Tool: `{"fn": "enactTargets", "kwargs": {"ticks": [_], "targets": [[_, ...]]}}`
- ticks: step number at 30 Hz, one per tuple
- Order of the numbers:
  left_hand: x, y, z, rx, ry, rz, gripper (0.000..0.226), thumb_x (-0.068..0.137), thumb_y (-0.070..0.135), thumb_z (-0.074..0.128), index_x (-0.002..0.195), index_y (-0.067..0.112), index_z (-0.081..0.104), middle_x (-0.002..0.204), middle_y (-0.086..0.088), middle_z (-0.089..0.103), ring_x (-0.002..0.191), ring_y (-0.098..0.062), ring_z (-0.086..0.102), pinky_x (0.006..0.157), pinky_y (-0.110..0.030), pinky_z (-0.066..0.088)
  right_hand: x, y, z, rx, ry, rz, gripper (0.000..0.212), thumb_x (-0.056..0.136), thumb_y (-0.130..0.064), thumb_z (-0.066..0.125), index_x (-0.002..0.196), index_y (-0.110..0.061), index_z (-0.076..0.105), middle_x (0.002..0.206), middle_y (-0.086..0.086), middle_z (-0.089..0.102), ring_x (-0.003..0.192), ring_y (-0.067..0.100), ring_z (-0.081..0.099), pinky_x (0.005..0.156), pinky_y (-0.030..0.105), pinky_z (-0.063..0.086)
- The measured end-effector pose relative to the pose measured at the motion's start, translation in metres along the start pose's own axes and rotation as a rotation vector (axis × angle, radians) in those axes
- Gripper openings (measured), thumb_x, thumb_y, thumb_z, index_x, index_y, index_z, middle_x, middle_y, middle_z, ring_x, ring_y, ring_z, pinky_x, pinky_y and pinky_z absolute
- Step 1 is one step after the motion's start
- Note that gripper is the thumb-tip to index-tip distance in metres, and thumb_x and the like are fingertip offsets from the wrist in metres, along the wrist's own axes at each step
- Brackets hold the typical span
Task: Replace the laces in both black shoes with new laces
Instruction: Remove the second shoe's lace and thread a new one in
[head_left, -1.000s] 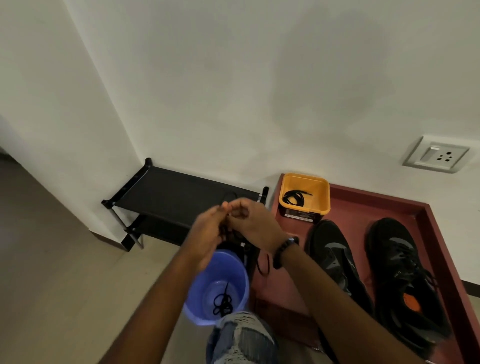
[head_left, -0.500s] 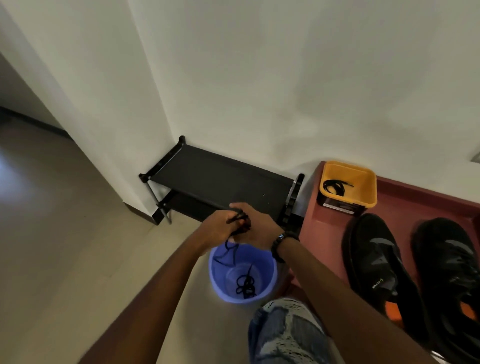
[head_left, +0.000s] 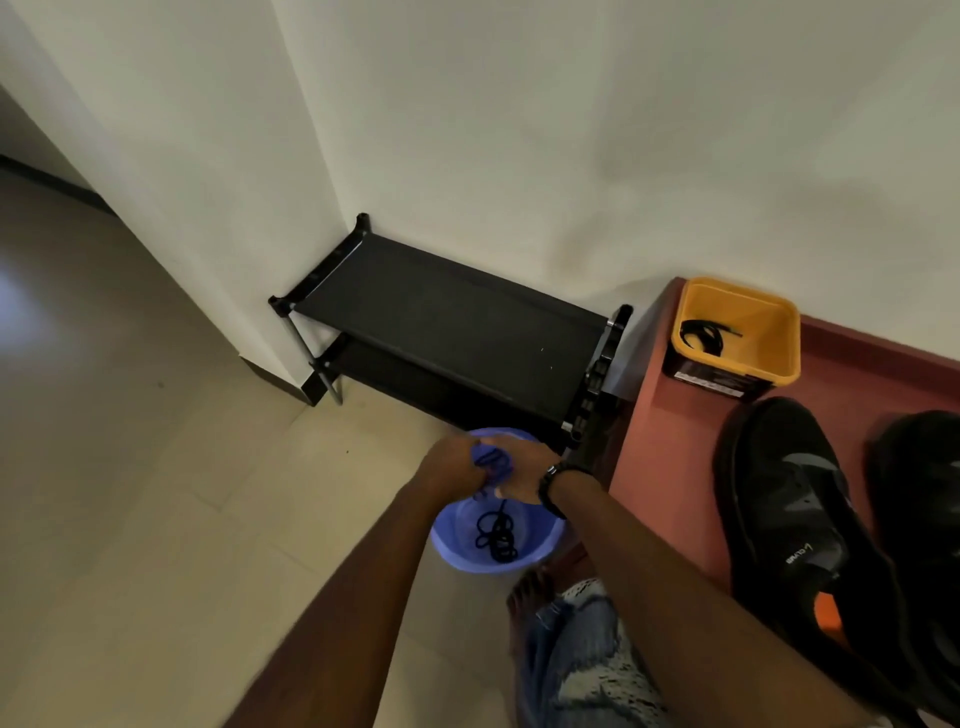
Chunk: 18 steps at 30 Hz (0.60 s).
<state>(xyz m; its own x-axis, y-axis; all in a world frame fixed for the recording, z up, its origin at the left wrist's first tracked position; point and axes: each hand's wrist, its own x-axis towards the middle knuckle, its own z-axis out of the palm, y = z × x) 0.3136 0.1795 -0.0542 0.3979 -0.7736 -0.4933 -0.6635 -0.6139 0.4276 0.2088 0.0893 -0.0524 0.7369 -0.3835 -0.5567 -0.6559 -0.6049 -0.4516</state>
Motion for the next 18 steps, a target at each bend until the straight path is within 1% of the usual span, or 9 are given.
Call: {"fn": "enactTargets", "kwargs": {"ticks": [1,2,4,7,9,11,13,15,18], "targets": [[-0.002,-0.004,0.002,0.001,-0.022,-0.017,0.038,0.095,0.020,0.058,0.131,0.008,0.058,0.134,-0.016,0.057,0.120,-0.030,0.054,0.093,-0.033,0.043,0.002,0.006,0.001,-0.049,-0.014,0.014,0.051,0.096,-0.016,0.057,0.145,-0.017,0.044,0.148,0.009,0.046,0.132,0.031,0.045,0.107,0.036,0.038],[-0.004,-0.007,0.004,-0.023,-0.022,-0.043,0.043,0.096,0.021,0.056,0.138,0.011,0.053,0.140,-0.014,0.052,0.126,-0.029,0.050,0.098,-0.033,0.041,0.003,0.010,0.000,-0.040,-0.003,0.042,0.048,0.097,-0.019,0.057,0.144,-0.020,0.047,0.151,0.007,0.044,0.134,0.029,0.044,0.108,0.035,0.037],[-0.009,-0.009,0.003,-0.101,0.023,-0.071,0.042,0.098,0.019,0.053,0.139,0.013,0.052,0.143,-0.011,0.051,0.129,-0.027,0.049,0.100,-0.030,0.039,-0.003,0.016,-0.012,0.031,0.076,0.041,0.041,0.098,-0.026,0.057,0.139,-0.021,0.052,0.151,0.005,0.044,0.135,0.027,0.045,0.109,0.034,0.037],[-0.013,0.009,-0.007,-0.202,0.119,-0.009,0.031,0.097,0.013,0.052,0.126,0.014,0.064,0.132,-0.006,0.061,0.120,-0.024,0.055,0.091,-0.025,0.040,-0.023,0.024,-0.044,0.170,0.209,-0.002,0.033,0.097,-0.030,0.059,0.129,-0.021,0.059,0.135,0.002,0.059,0.122,0.021,0.055,0.099,0.028,0.043],[-0.015,0.043,-0.015,-0.312,0.176,0.066,0.026,0.098,0.014,0.053,0.120,0.016,0.067,0.121,-0.002,0.065,0.111,-0.019,0.059,0.085,-0.023,0.040,-0.043,0.030,-0.067,0.279,0.319,-0.026,0.026,0.097,-0.028,0.060,0.121,-0.023,0.063,0.123,-0.002,0.065,0.113,0.016,0.060,0.092,0.024,0.045],[-0.017,0.088,-0.021,-0.467,0.218,0.133,0.020,0.097,0.018,0.055,0.113,0.017,0.067,0.108,0.001,0.068,0.101,-0.018,0.062,0.084,-0.028,0.046,-0.064,0.041,-0.088,0.353,0.429,-0.042,0.017,0.096,-0.026,0.061,0.112,-0.027,0.065,0.113,-0.004,0.070,0.102,0.012,0.064,0.088,0.027,0.051],[-0.019,0.137,-0.023,-0.607,0.257,0.182,0.015,0.096,0.021,0.056,0.108,0.021,0.064,0.098,0.002,0.069,0.090,-0.018,0.064,0.077,-0.032,0.050,-0.083,0.058,-0.110,0.402,0.550,-0.019,0.011,0.095,-0.024,0.062,0.101,-0.033,0.065,0.101,-0.006,0.072,0.094,0.010,0.066,0.084,0.029,0.055],[-0.020,0.183,-0.017,-0.722,0.281,0.221,0.012,0.095,0.022,0.056,0.106,0.024,0.061,0.093,0.007,0.066,0.085,-0.013,0.062,0.068,-0.025,0.046,-0.104,0.079,-0.133,0.436,0.655,0.013,0.011,0.093,-0.023,0.063,0.097,-0.033,0.066,0.092,-0.010,0.072,0.086,0.006,0.066,0.076,0.022,0.052],[-0.019,0.235,0.001,-0.854,0.264,0.286,0.014,0.094,0.021,0.058,0.106,0.026,0.061,0.091,0.012,0.067,0.085,-0.008,0.063,0.067,-0.022,0.044,-0.130,0.115,-0.163,0.454,0.714,0.070,0.011,0.090,-0.020,0.065,0.099,-0.026,0.067,0.084,-0.015,0.067,0.075,0.001,0.061,0.067,0.016,0.044]]}}
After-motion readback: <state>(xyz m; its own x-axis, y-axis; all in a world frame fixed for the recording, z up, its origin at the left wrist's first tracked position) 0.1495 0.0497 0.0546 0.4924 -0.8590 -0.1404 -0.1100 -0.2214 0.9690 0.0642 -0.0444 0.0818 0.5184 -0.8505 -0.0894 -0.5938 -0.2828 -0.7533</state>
